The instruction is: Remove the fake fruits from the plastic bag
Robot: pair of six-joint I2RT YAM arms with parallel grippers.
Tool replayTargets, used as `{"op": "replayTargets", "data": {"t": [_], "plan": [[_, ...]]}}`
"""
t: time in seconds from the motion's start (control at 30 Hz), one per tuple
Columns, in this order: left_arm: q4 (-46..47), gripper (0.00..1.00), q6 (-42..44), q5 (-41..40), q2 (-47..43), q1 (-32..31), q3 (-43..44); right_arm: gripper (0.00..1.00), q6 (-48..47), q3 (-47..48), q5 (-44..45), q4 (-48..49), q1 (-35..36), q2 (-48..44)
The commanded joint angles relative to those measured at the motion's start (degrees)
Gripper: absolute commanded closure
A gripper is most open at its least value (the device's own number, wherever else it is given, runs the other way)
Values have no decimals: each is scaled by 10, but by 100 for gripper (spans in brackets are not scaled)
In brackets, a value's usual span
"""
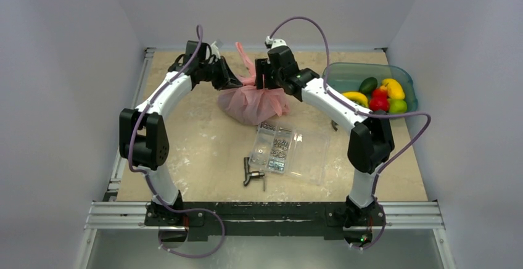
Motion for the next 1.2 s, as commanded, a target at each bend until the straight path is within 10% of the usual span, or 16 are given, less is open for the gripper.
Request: {"op": "replayTargets", "data": {"t": [0.0, 0.3, 0.53, 0.8, 1.17], "plan": [[13, 100, 0, 9, -29, -3, 2, 38, -33, 1, 27, -23, 5, 6], [-5, 100, 21, -20, -40, -2, 6, 73, 15, -132, -15, 56, 5, -46], [-41, 100, 72, -55, -54, -3, 15, 80, -26, -187, 4, 118, 5, -98], [-74, 42, 211, -157, -101, -52, 41, 85, -77, -136, -77, 125, 5, -76], [-31, 27, 299, -259, -80, -114, 25, 88, -73, -147, -134, 148, 5, -78]]}}
